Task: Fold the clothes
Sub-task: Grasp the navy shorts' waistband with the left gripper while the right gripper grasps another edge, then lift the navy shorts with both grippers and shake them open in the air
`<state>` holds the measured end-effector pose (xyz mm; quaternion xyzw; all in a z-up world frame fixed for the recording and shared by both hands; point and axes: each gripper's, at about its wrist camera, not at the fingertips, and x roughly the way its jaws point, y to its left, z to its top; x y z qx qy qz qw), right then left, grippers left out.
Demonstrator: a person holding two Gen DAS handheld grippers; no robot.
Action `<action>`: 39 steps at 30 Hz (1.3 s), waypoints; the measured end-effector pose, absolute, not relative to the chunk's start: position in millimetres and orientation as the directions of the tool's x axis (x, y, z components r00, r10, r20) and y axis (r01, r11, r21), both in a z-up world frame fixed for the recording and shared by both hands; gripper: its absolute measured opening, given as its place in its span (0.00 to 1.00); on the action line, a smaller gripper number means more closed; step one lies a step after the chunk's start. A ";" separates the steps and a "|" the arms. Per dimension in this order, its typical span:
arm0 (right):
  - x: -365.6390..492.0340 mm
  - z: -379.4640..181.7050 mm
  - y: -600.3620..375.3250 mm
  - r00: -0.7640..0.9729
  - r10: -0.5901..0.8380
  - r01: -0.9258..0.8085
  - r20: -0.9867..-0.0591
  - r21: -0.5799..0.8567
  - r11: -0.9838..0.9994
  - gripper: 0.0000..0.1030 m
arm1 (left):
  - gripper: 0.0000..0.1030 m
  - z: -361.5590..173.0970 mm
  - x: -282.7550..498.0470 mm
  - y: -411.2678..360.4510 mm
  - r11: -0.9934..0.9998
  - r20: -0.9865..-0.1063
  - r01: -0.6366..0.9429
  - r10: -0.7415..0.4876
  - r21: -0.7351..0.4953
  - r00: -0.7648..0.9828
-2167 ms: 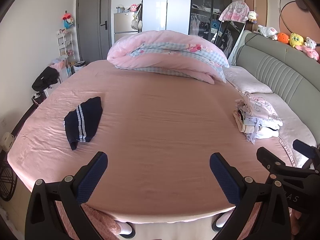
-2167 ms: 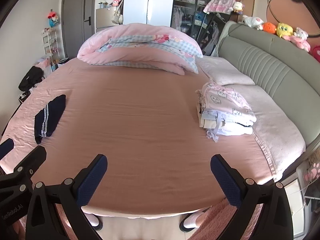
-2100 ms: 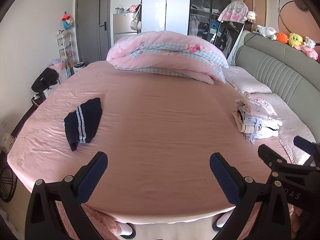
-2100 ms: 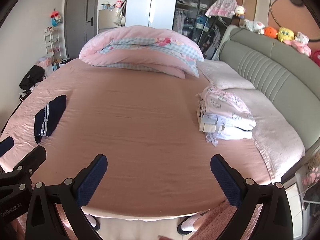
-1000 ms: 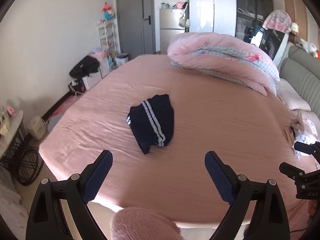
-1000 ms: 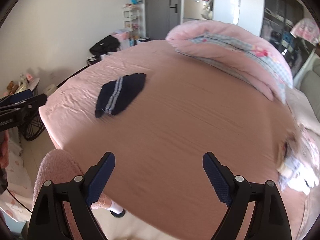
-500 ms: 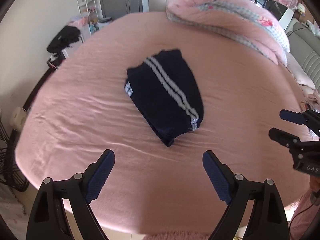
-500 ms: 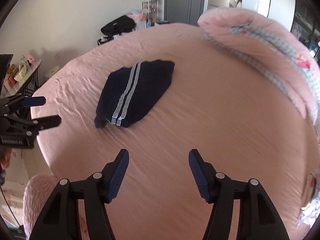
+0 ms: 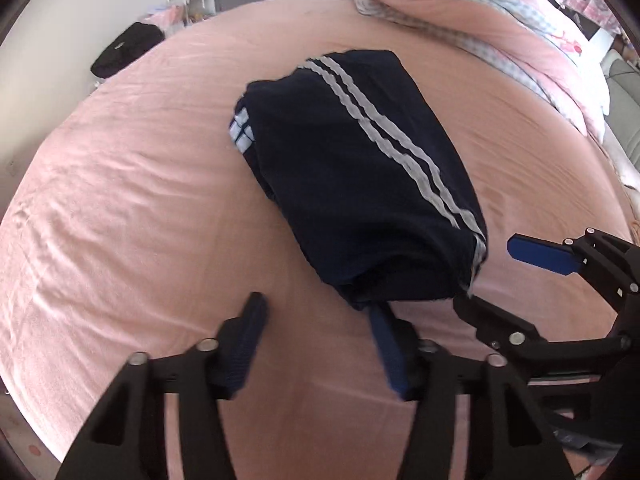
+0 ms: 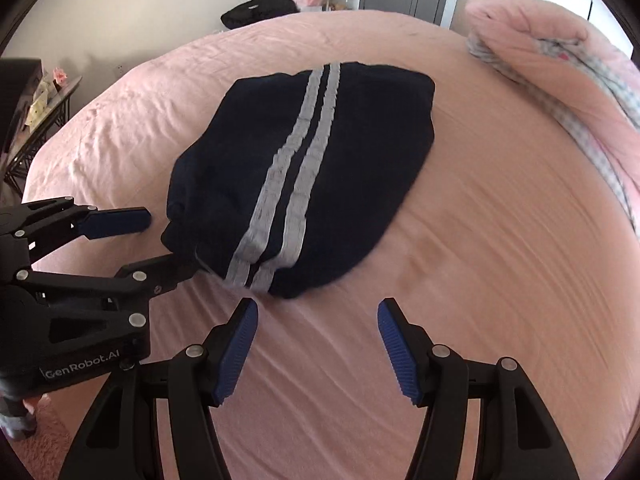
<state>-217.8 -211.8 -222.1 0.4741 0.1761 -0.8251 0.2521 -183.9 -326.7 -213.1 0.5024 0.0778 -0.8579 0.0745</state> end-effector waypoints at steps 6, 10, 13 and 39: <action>-239.2 -211.8 -209.3 -0.501 -0.243 0.488 -0.831 -0.039 -0.872 0.10 | 0.06 -188.5 -171.4 -328.5 -0.966 -0.837 0.244 -0.062 -0.088 -0.544; -240.4 -176.6 -186.7 -0.574 -0.285 0.435 -0.767 0.009 -0.900 0.06 | 0.05 -168.3 -161.6 -327.9 -0.967 -0.805 0.227 -0.045 -0.113 -0.591; -238.9 -157.0 -178.1 -0.592 -0.294 0.444 -0.750 0.000 -0.896 0.06 | 0.06 -170.0 -166.7 -324.0 -0.976 -0.829 0.187 -0.010 -0.114 -0.559; -199.7 -171.9 -173.7 -0.465 -0.429 0.587 -0.774 0.093 -0.804 0.55 | 0.02 -118.8 -159.8 -297.3 -0.985 -0.769 0.019 0.123 -0.173 -0.627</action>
